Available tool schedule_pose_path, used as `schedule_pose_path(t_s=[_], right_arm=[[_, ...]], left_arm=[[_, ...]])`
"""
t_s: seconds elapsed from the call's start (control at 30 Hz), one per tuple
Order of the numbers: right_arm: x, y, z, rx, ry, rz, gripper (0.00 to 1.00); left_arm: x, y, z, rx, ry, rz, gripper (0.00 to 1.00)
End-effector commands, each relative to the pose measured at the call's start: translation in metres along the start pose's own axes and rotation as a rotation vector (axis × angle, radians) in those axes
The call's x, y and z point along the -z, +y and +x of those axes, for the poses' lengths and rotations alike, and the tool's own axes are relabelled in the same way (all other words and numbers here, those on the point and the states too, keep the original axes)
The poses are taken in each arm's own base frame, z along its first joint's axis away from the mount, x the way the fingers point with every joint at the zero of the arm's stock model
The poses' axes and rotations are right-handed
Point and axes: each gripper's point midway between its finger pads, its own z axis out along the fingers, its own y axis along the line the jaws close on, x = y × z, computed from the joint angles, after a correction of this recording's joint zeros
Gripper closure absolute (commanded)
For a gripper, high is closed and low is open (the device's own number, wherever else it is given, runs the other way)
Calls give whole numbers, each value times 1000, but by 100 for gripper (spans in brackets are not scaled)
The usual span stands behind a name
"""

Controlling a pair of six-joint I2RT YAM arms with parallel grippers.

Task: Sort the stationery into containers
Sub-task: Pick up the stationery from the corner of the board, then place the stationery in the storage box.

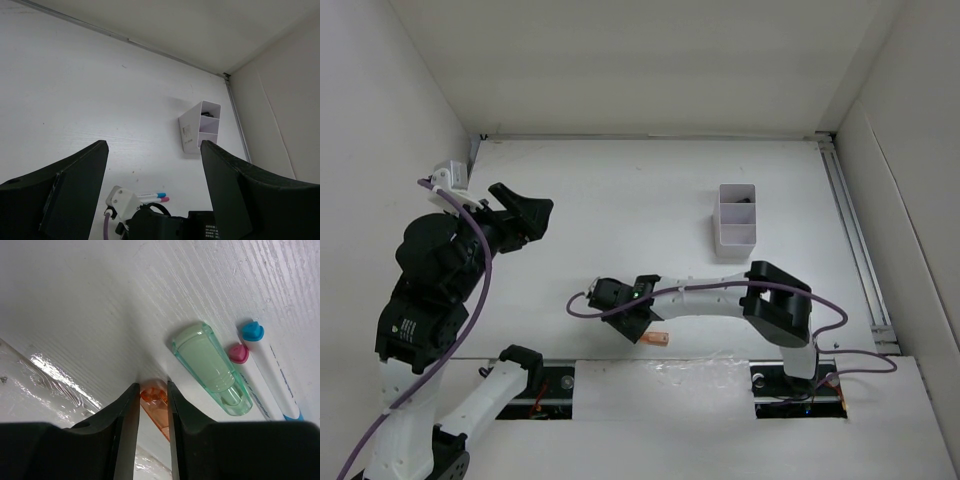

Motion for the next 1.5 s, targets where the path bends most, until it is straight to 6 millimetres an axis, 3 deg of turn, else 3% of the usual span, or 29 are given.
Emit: schedule_pose_path(t_s=[0.0, 0.17, 0.33, 0.43, 0.53, 0.67, 0.7, 0.77, 0.8, 0.9, 0.93, 1.0, 1.03, 1.13, 1.17, 1.27, 1.37, 1.47], right_arm=[[2, -3, 12, -14, 28, 7, 71], [19, 4, 0, -51, -19, -29, 77], [39, -5, -17, -108, -83, -41, 81], [63, -10, -33, -155, -152, -66, 83], [93, -29, -51, -237, -241, -93, 85], [136, -83, -82, -376, -407, -83, 86], [155, -111, -91, -437, -471, -71, 86], [176, -142, -102, -498, -553, -61, 86], [195, -175, -113, -567, -630, -39, 86], [225, -225, -123, -681, -761, -2, 86], [234, -256, -120, -748, -800, 45, 86], [250, -291, -119, -846, -880, 107, 87], [248, -316, -108, -909, -890, 157, 87], [269, -355, -97, -1023, -1018, 240, 87], [267, -369, -82, -1085, -1039, 277, 87], [266, -402, -54, -1198, -1108, 370, 88], [271, -418, -40, -1254, -1193, 409, 88], [256, -431, -20, -1304, -1188, 480, 88]], left_arm=[[-2, -5, -5, -7, -24, 30, 28], [-3, -3, -2, -7, -17, 25, 28], [-5, -4, 0, -7, -12, 32, 28], [-5, -5, -2, -7, -19, 37, 28], [-7, -6, 0, -7, -13, 44, 28], [-13, -5, 13, -8, 26, 58, 28], [-14, -6, 11, -8, 18, 64, 28], [-19, -6, 22, -8, 53, 79, 28], [-20, -5, 26, -8, 66, 81, 28], [-29, -2, 38, 2, 103, 83, 28], [-30, -3, 40, 2, 109, 91, 28], [-35, 1, 49, 3, 129, 88, 28], [-36, 2, 54, 4, 146, 90, 28], [-40, 3, 72, 26, 188, 117, 30], [-45, 8, 82, 28, 209, 116, 30], [-45, 11, 95, 41, 232, 125, 30], [-48, 18, 104, 42, 248, 114, 30], [-48, 22, 110, 43, 264, 103, 30]])
